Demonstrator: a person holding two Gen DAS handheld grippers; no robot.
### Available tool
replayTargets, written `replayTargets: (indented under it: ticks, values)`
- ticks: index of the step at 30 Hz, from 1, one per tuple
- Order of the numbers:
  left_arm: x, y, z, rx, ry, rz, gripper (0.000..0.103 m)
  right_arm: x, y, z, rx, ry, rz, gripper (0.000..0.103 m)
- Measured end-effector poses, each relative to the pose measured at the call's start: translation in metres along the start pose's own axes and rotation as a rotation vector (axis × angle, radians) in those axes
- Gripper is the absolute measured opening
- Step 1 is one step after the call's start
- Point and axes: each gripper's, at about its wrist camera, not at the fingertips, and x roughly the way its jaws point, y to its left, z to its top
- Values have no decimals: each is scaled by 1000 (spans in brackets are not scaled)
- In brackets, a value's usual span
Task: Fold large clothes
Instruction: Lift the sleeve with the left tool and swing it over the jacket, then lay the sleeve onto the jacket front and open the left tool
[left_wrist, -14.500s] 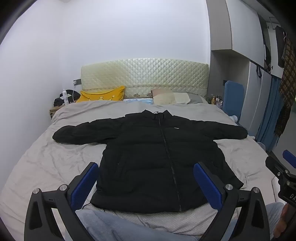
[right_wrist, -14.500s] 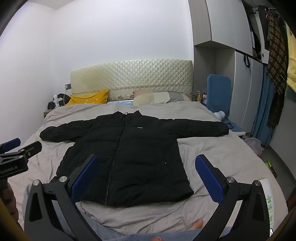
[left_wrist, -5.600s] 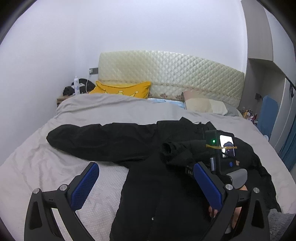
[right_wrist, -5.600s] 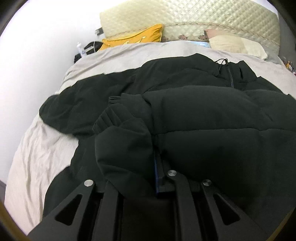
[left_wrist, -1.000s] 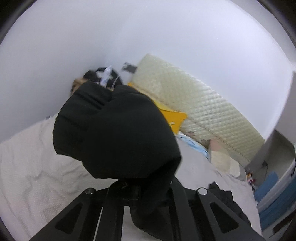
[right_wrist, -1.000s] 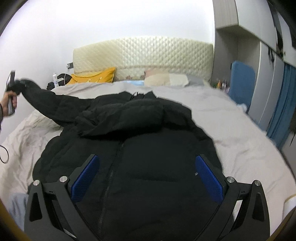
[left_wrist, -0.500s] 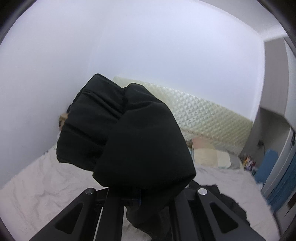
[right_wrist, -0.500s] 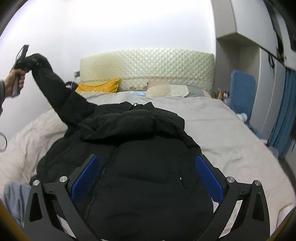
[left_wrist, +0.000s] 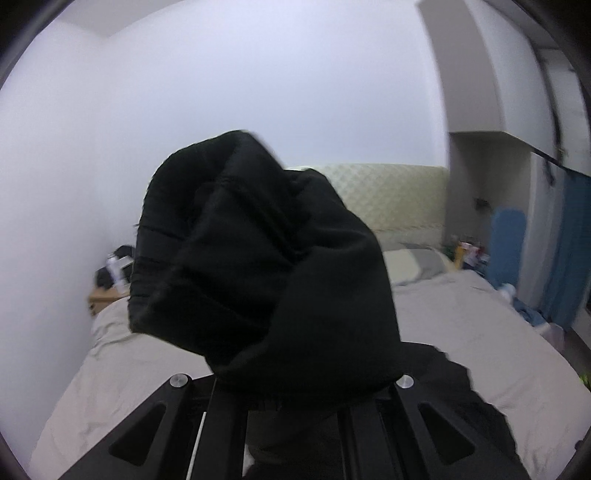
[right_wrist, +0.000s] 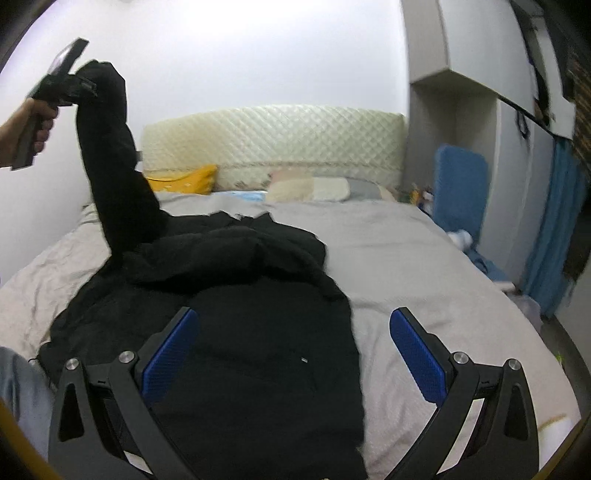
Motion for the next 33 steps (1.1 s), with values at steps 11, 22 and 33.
replayTargets:
  ticks: [11,22,33]
  values:
    - [51,-139,-33,118,37,-168,7,-8,-33,2,129,-18,-5,103]
    - [155,-261,-130,197,190,-282,7,9,-58,-6,265,26,-28,103]
    - [241,-311,-208,269,328,-278,7,32,-66,-17,279,70,-3,103]
